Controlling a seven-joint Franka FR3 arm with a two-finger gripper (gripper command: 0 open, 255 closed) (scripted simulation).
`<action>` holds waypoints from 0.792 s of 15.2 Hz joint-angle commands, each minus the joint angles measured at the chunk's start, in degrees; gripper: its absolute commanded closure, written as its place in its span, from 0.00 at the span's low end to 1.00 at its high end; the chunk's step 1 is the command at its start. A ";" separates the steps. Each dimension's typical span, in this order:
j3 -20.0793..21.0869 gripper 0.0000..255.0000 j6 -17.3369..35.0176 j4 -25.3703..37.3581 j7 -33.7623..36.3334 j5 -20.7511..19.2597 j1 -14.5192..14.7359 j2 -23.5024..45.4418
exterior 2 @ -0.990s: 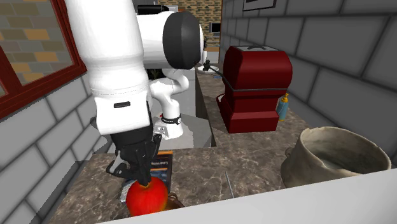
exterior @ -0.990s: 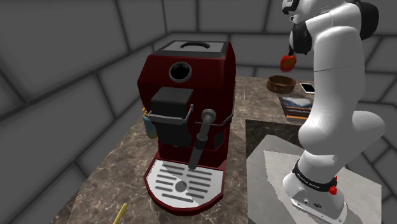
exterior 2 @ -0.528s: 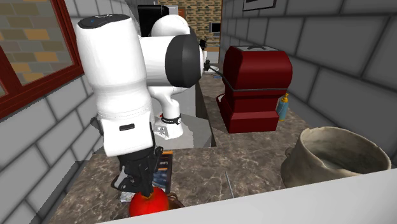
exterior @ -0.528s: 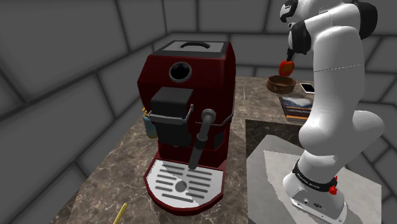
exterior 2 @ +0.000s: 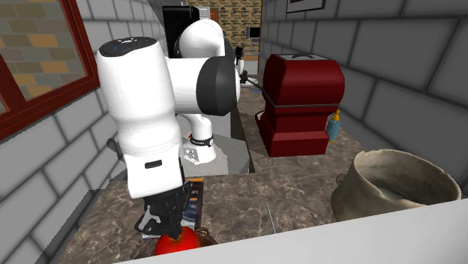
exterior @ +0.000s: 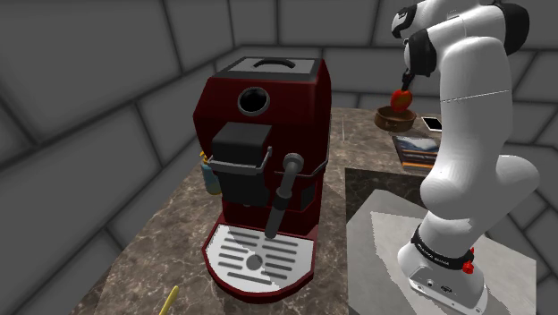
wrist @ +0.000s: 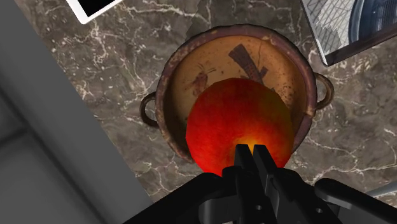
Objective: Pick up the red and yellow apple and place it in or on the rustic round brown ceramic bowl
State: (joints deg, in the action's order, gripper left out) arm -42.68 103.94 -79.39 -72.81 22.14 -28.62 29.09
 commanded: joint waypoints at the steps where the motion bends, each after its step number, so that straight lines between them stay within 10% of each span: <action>1: 0.00 1.00 0.04 -0.04 0.00 0.00 0.01 -0.02; 3: 0.00 1.00 0.04 -0.04 0.00 0.00 0.01 -0.02; 4: 0.00 0.00 0.04 -0.04 0.00 0.00 0.01 -0.02; 12: -0.36 0.00 -5.41 5.26 0.70 -0.53 -1.02 -0.50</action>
State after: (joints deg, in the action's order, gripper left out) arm -42.98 100.23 -75.81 -72.36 21.71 -29.31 28.62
